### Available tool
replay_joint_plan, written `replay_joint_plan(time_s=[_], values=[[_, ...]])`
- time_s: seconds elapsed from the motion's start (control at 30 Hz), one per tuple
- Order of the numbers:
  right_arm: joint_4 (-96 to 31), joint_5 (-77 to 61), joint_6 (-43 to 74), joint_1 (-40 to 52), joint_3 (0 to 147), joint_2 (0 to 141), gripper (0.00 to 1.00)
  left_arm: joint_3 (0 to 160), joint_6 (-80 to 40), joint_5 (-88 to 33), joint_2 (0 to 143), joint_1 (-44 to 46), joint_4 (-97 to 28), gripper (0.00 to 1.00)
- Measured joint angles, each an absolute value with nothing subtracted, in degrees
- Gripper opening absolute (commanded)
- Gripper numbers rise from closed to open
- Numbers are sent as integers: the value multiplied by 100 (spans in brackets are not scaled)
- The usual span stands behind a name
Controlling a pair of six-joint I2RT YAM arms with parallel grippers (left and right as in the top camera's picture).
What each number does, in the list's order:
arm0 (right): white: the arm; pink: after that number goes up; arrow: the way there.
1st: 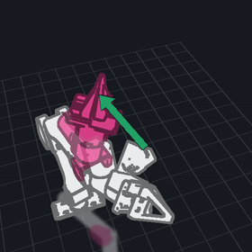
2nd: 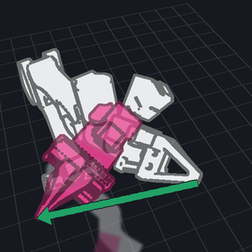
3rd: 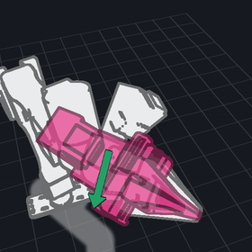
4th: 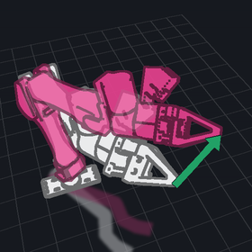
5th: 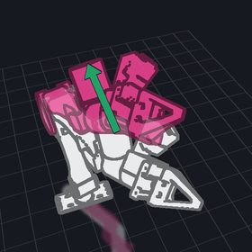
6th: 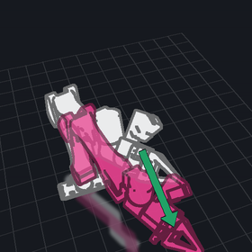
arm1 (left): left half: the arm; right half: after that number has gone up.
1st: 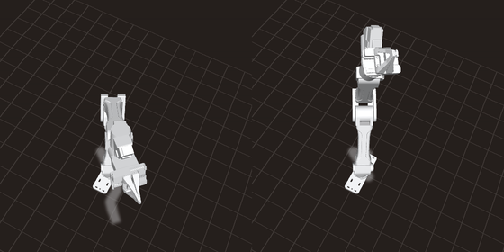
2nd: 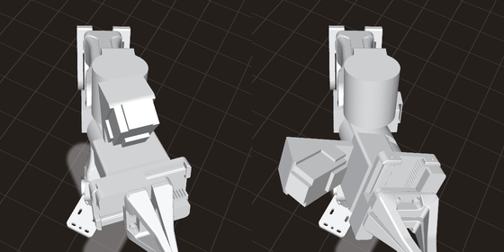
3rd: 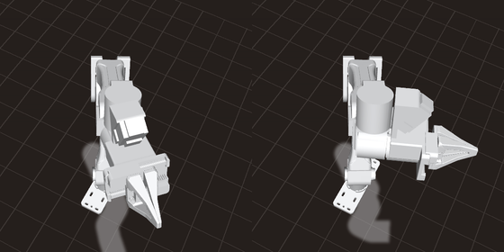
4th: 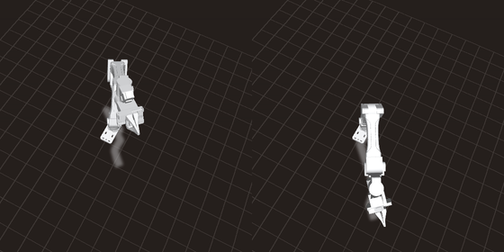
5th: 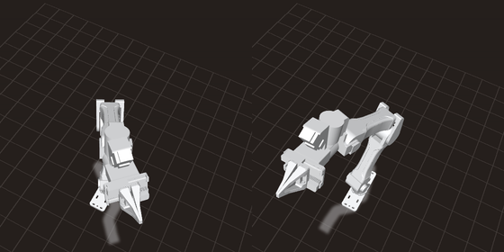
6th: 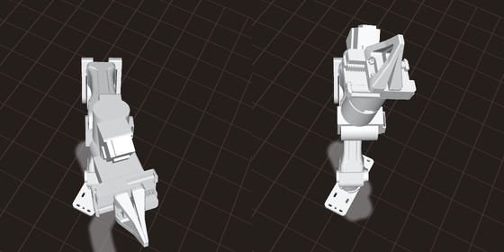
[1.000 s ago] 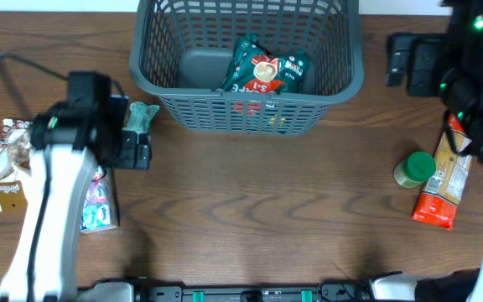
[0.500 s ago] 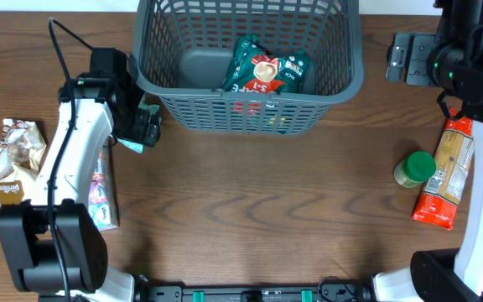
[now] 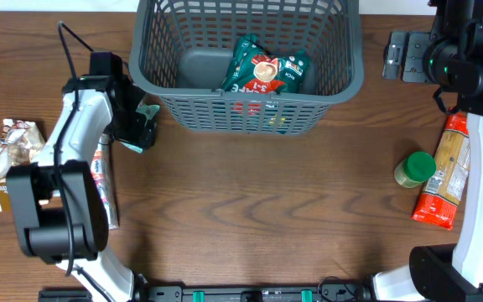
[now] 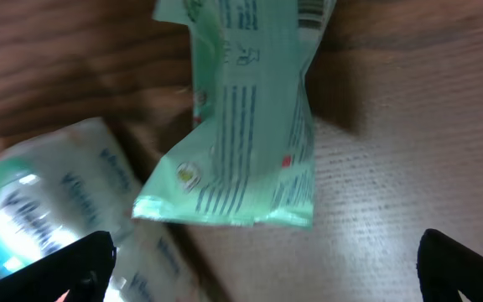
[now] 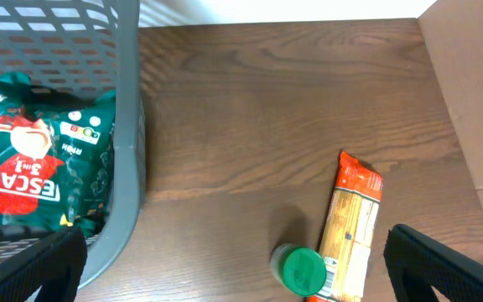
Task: Pack container
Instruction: 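Grasp the mint-green wipes pouch with the left gripper and lift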
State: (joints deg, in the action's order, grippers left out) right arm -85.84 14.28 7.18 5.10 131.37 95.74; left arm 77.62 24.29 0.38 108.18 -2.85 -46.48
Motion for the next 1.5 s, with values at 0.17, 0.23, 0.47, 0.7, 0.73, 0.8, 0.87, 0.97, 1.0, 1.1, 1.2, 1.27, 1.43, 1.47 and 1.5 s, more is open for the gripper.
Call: replay_joint_plan(time_s=[0.17, 0.23, 0.47, 0.7, 0.73, 0.8, 0.87, 0.97, 1.0, 1.1, 1.2, 1.27, 1.43, 1.47, 1.5], values=[[-8586, 1431, 716, 510, 13137, 9574, 99, 7762, 2434, 38, 11085, -285, -4558, 99], [-8586, 1428, 705, 510, 13137, 9574, 99, 7762, 2445, 36, 11111, -285, -4466, 98], [-8586, 1428, 683, 510, 13137, 9574, 99, 7762, 2449, 38, 11113, -285, -4099, 99], [-8586, 1428, 635, 510, 13137, 9574, 99, 7762, 2558, 38, 11113, -285, -3710, 99], [-8586, 1428, 631, 510, 13137, 9574, 99, 7762, 2561, 38, 11113, -285, -3651, 99], [-8586, 1428, 631, 510, 13137, 9574, 99, 7762, 2563, 38, 11113, -285, -3548, 98], [-8586, 1428, 628, 510, 13137, 9574, 99, 7762, 2563, 36, 11113, -285, -3470, 99], [-8586, 1426, 628, 510, 13137, 9574, 99, 7762, 2561, 38, 11113, -285, -3332, 99], [-8586, 1426, 628, 510, 13137, 9574, 99, 7762, 2556, 34, 11113, -285, -3291, 98], [-8586, 1426, 628, 510, 13137, 9574, 99, 7762, 2556, -3, 11113, -285, -3190, 98], [-8586, 1415, 628, 510, 13137, 9574, 99, 7762, 2552, -10, 11133, -285, -3144, 99], [-8586, 1411, 628, 510, 13137, 9574, 99, 7762, 2550, -12, 11198, -285, -3148, 99], [-8586, 1409, 628, 510, 13137, 9574, 99, 7758, 2519, -27, 11563, -285, -3223, 99], [-8586, 1409, 628, 510, 13137, 9574, 99, 7758, 2488, -113, 11594, -287, -3234, 99], [-8584, 1406, 628, 510, 13137, 9574, 99, 7758, 2471, -106, 11594, -287, -3227, 99]])
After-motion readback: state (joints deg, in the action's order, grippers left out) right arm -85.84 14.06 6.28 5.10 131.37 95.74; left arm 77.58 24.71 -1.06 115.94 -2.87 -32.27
